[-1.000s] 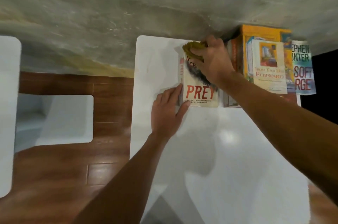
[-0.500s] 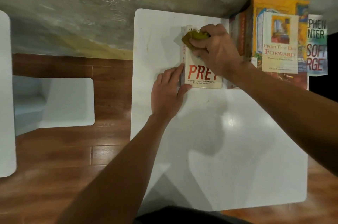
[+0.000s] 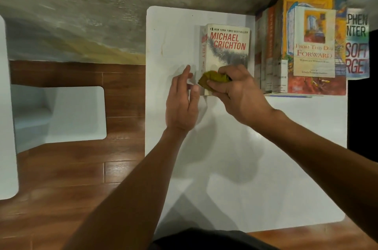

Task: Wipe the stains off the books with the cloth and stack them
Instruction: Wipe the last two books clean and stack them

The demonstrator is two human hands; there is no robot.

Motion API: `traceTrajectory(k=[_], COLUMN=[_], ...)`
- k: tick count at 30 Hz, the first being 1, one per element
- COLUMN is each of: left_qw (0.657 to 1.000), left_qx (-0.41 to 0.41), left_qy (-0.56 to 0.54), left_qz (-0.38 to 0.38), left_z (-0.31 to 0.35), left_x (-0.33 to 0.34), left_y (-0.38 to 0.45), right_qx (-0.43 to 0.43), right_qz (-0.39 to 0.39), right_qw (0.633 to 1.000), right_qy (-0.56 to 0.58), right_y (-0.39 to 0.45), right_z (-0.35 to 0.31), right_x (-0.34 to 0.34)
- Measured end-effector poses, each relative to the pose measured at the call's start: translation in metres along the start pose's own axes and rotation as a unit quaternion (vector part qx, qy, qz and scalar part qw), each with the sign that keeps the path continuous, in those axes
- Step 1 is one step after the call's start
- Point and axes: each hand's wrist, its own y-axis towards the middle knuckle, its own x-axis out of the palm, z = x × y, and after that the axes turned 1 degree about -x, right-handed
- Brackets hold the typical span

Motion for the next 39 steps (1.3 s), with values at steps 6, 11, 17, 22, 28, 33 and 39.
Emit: traceTrajectory(k=[6,11,17,22,28,33,39], left_qw=[1.000,1.000,0.999,0.998,0.997,0.995,0.994], left_qx=[0.005,0.005,0.038,0.054,0.048,0.068,0.084], left_qy=[-0.004,-0.018,-0.003,0.027,0.052,0.068,0.069], left_qz=[0.001,0.007,-0.002,-0.020,-0.022,-0.024,-0.014], left_z=[-0.003,-0.002,-0.007,-0.007,-0.008,-0.007,-0.010], left_x=[-0.001,-0.001,0.003,0.004,0.003,0.003,0.006], left_y=[-0.001,-0.001,-0.002,-0.003,-0.002,-0.001,0.000], right_qx=[0.025,0.160,0.257,0.188,0.158,0.142,0.101], right_qz=[-0.032,-0.126,0.040,0.044,0.023,-0.022,-0.041], right_qw=[0.999,0.962,0.955,0.980,0.986,0.987,0.994], right_qy=[0.011,0.183,0.139,0.045,-0.052,-0.078,-0.024], right_y=[-0.014,-0.009,0.034,0.080,0.093,0.092,0.056], right_z=[-0.010,-0.018,0.015,0.042,0.048,0.047,0.032], right_x=[0.000,-0.028,-0.071,-0.053,-0.036,-0.037,-0.033])
